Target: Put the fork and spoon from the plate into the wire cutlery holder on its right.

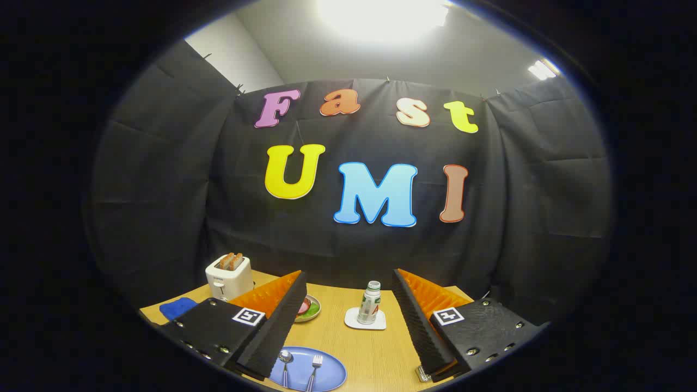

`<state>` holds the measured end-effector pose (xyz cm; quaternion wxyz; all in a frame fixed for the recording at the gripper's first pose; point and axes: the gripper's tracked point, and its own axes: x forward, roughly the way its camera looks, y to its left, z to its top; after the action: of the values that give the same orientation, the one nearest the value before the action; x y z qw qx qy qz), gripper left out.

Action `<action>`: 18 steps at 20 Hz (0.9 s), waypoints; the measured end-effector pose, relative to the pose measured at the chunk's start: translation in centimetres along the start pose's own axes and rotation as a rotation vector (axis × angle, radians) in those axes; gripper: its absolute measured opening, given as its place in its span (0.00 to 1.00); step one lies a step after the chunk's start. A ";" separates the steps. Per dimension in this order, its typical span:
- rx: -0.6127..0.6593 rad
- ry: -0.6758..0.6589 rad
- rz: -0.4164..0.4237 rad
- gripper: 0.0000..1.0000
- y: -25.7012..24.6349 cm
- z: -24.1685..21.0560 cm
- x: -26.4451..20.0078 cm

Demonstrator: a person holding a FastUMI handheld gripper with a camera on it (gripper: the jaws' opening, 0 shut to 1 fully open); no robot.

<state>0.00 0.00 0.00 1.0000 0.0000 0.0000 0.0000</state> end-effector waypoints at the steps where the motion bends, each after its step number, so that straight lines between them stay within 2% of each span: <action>1: 0.000 0.002 -0.007 0.96 -0.2 0.1 0.2; 9: -0.003 -0.003 -0.040 0.97 -1.3 -0.4 1.2; 18: -0.021 0.054 -0.025 0.97 -1.1 -3.0 1.3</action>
<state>1.26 -1.06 -3.04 0.9995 -0.0107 0.0270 -0.0124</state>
